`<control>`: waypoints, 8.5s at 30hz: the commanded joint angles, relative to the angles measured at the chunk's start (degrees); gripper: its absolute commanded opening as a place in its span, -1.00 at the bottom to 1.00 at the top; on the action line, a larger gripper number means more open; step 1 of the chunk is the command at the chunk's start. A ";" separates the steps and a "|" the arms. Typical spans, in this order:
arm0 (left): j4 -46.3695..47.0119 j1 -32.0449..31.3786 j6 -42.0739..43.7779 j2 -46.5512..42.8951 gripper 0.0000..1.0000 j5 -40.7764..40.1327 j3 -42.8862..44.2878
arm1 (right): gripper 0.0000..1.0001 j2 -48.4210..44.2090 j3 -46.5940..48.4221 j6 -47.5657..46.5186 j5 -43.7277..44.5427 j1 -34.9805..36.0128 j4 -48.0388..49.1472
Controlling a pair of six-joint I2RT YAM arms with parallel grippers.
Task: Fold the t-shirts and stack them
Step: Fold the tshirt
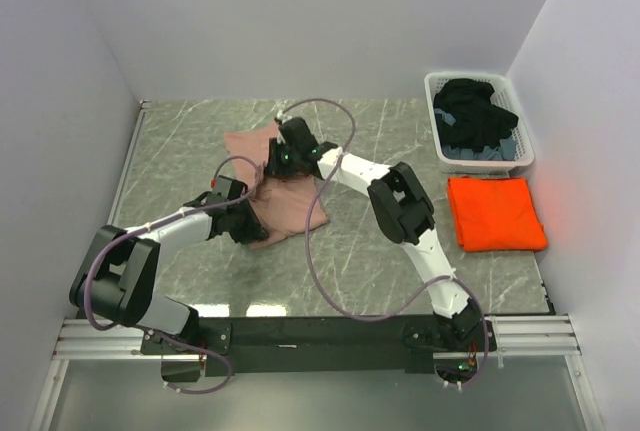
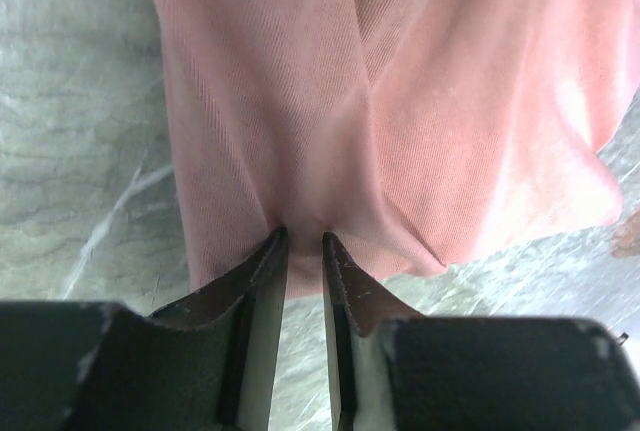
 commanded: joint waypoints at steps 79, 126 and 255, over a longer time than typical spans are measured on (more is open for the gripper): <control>-26.65 4.28 -8.35 -22.51 -0.99 -7.82 -6.35 | -1.00 -45.48 -62.66 18.86 -10.17 -10.16 4.83; -6.53 11.31 6.51 6.31 -0.37 -5.70 12.71 | -0.18 -22.02 -31.99 -4.61 -21.34 -10.25 3.15; -15.75 -14.71 2.03 -0.80 0.03 -6.49 0.24 | -0.88 -12.52 -24.17 -5.85 -12.64 -11.92 5.08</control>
